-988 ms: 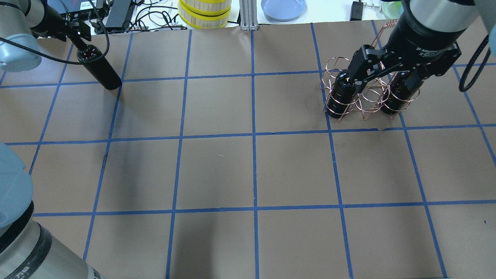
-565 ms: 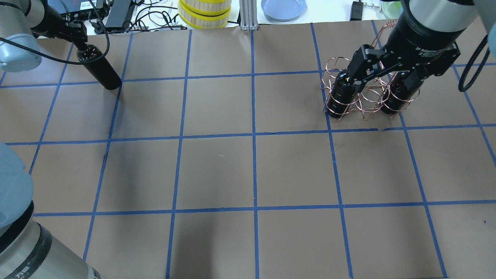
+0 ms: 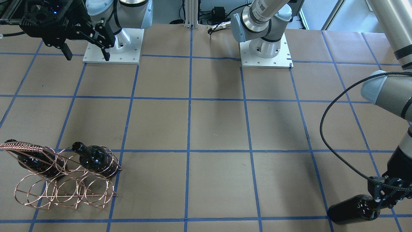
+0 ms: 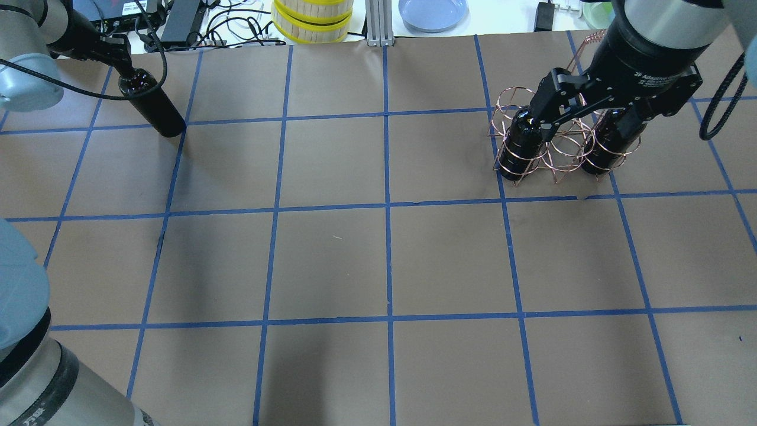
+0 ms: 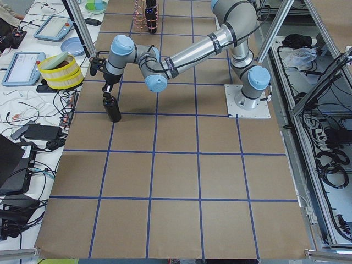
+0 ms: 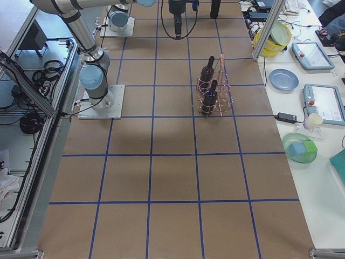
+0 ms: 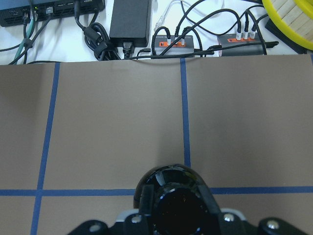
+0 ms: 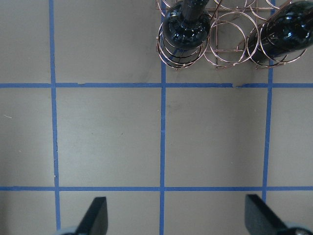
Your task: Place wine into wine basket
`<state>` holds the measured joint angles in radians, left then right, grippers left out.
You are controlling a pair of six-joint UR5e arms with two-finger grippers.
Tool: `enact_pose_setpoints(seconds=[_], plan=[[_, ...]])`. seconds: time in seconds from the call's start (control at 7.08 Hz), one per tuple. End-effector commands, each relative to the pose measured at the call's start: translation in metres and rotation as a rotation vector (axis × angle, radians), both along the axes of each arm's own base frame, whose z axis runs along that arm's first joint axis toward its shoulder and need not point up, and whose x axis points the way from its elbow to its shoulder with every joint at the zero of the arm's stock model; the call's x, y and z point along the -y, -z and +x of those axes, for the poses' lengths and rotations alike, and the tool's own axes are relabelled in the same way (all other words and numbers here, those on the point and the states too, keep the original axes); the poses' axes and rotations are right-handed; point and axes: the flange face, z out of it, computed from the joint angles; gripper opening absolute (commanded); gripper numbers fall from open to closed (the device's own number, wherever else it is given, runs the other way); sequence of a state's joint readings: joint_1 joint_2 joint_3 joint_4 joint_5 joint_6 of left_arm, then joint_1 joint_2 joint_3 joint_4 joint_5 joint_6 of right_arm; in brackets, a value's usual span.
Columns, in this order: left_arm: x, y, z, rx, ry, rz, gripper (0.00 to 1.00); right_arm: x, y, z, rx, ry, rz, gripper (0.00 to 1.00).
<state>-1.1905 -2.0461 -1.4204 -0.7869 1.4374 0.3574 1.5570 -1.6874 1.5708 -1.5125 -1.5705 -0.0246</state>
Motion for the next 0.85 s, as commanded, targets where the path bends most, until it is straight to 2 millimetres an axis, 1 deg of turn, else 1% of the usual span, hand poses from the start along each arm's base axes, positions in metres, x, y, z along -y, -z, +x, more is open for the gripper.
enact_pose_setpoints(seconds=[0.0, 0.14, 0.28, 0.42, 0.56, 0.71], plan=[[-0.004, -0.01, -0.001, 0.0, -0.001, -0.005, 0.06, 0.0, 0.0, 0.0, 0.003, 0.0, 0.0, 1.0], [-0.007, -0.018, -0.004, 0.0, -0.003, -0.006, 0.01, 0.0, 0.0, 0.0, -0.003, 0.0, 0.002, 1.0], [-0.011, -0.025, -0.019, -0.006, 0.001, 0.006, 0.0, 0.0, 0.0, 0.0, -0.002, 0.0, 0.0, 1.0], [-0.023, -0.024, -0.043, -0.04, -0.014, 0.034, 0.0, -0.001, 0.0, 0.0, 0.0, 0.0, 0.0, 1.0], [-0.039, -0.028, -0.091, -0.04, 0.025, 0.044, 0.0, -0.001, 0.0, 0.0, 0.004, 0.0, 0.0, 1.0], [-0.056, -0.031, -0.125, -0.033, 0.035, 0.056, 0.0, -0.001, 0.0, 0.0, 0.003, 0.0, 0.0, 1.0]])
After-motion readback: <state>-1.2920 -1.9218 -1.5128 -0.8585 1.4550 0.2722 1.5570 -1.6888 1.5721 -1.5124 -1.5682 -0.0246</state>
